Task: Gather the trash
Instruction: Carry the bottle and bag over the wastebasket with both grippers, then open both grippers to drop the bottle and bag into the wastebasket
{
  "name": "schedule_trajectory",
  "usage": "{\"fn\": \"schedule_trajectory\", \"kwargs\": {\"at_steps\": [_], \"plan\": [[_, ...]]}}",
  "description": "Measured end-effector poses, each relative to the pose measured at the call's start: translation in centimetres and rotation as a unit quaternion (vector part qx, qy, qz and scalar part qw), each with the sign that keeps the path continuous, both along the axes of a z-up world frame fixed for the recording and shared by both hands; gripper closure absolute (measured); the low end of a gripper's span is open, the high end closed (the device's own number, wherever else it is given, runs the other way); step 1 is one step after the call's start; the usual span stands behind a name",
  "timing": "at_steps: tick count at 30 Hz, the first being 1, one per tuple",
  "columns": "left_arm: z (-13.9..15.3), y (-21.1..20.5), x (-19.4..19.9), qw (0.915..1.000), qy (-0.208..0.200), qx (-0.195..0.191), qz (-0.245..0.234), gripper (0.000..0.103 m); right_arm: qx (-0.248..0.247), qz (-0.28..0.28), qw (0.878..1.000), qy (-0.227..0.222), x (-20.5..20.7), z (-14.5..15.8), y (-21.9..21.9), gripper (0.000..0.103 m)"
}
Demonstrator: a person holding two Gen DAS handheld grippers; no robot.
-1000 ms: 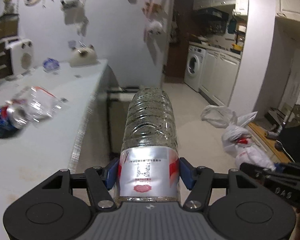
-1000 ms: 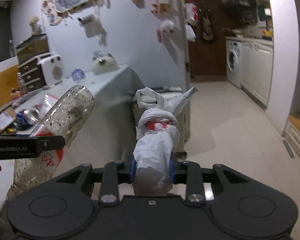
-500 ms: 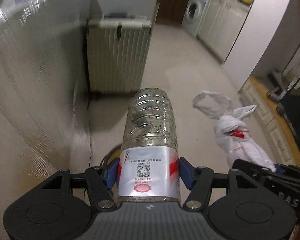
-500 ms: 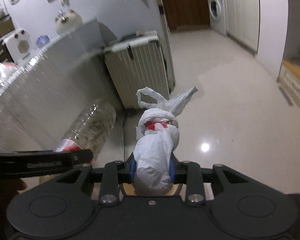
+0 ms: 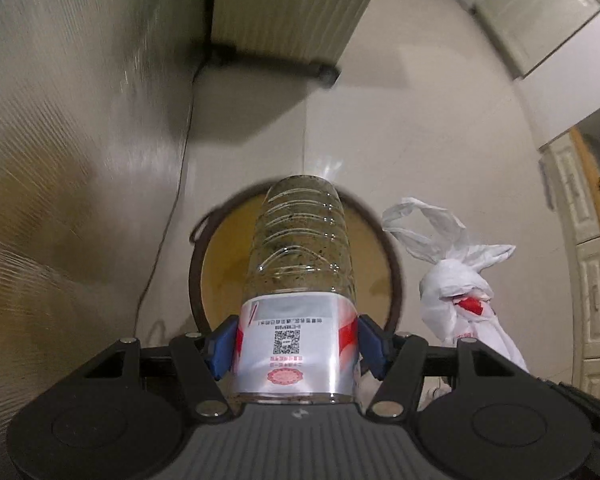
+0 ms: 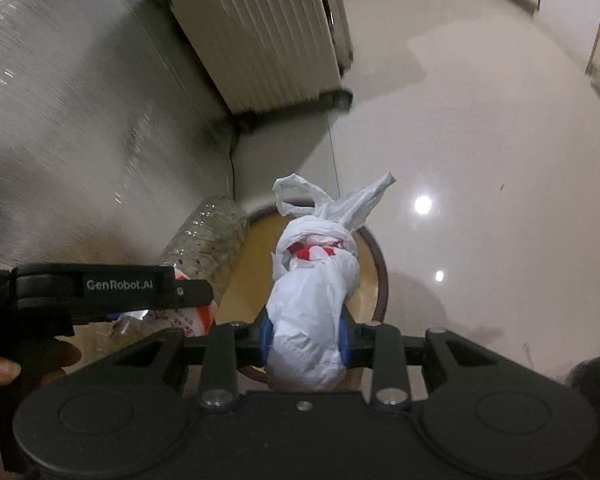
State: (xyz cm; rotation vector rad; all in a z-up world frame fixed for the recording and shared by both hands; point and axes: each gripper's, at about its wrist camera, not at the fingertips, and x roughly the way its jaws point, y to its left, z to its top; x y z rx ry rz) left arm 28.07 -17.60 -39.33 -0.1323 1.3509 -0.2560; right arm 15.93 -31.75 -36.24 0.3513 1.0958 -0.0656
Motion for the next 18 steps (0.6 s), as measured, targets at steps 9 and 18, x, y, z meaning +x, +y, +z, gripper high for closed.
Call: {"fn": "schedule_trajectory", "kwargs": {"at_steps": [9,18], "plan": [[-7.9,-0.7,4.0,0.9976,0.069,0.007,-0.003,0.041,0.020,0.005,0.999,0.043,4.7,-6.6,0.4,0.071],[-8.4,0.0,5.5,0.9970,0.067,0.039,0.000,0.014,0.015,0.013,0.998,0.066,7.0,-9.8,-0.1,0.070]]}}
